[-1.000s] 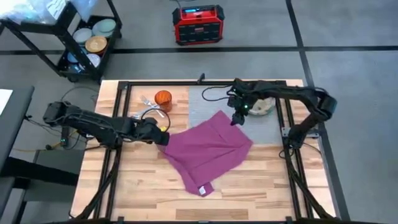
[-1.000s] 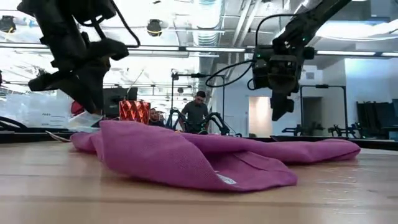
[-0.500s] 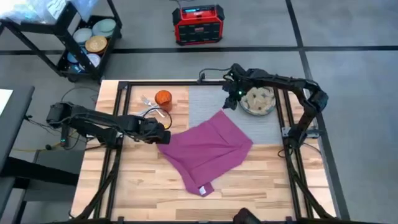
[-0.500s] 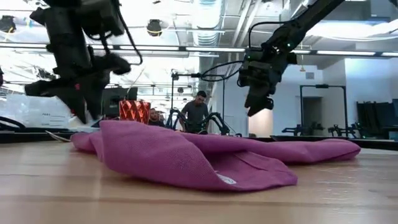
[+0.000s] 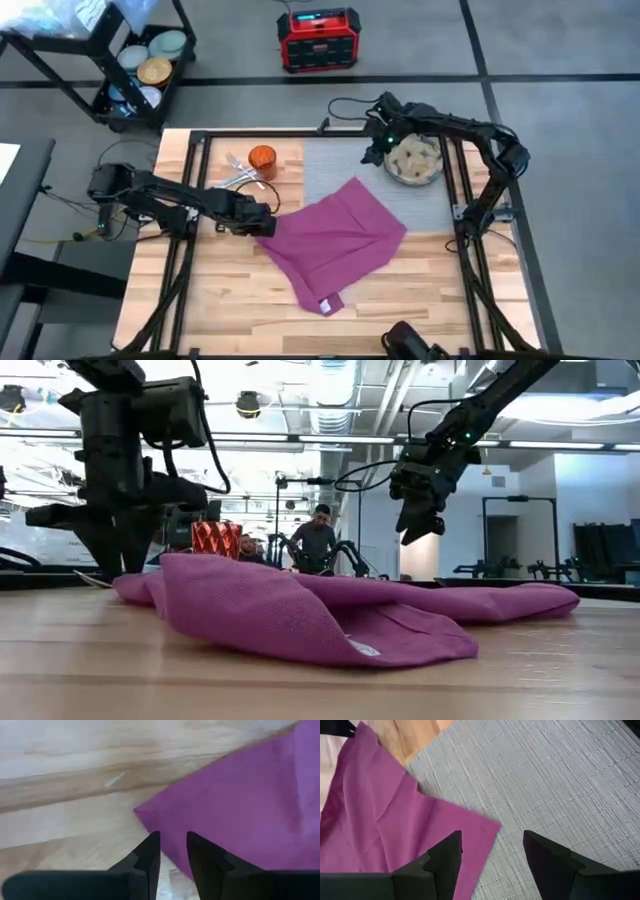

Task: Set table place
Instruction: Fold the purple napkin

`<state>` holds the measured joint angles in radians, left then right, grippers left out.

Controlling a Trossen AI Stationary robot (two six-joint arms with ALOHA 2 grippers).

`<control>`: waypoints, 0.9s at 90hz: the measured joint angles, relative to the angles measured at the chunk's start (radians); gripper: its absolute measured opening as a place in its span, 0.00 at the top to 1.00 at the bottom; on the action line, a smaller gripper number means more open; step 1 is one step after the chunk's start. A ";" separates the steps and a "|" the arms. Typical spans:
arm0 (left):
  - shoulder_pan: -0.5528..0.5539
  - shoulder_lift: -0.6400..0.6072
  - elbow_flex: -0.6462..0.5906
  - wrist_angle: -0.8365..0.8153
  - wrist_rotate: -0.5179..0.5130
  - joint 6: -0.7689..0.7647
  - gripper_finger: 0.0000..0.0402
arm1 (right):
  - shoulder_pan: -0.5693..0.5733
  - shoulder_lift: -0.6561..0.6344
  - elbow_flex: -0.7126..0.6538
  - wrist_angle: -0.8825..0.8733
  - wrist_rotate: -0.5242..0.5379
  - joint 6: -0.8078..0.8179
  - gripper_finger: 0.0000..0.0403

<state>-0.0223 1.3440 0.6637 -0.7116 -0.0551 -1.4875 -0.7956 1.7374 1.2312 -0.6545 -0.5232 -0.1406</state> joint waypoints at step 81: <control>0.009 0.006 0.000 0.005 0.085 -0.032 0.80 | -0.032 0.000 0.000 0.031 0.006 -0.002 0.51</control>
<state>-0.0135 1.3502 0.6640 -0.7065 0.0295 -1.5193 -0.8276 1.7378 1.2308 -0.6231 -0.5175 -0.1425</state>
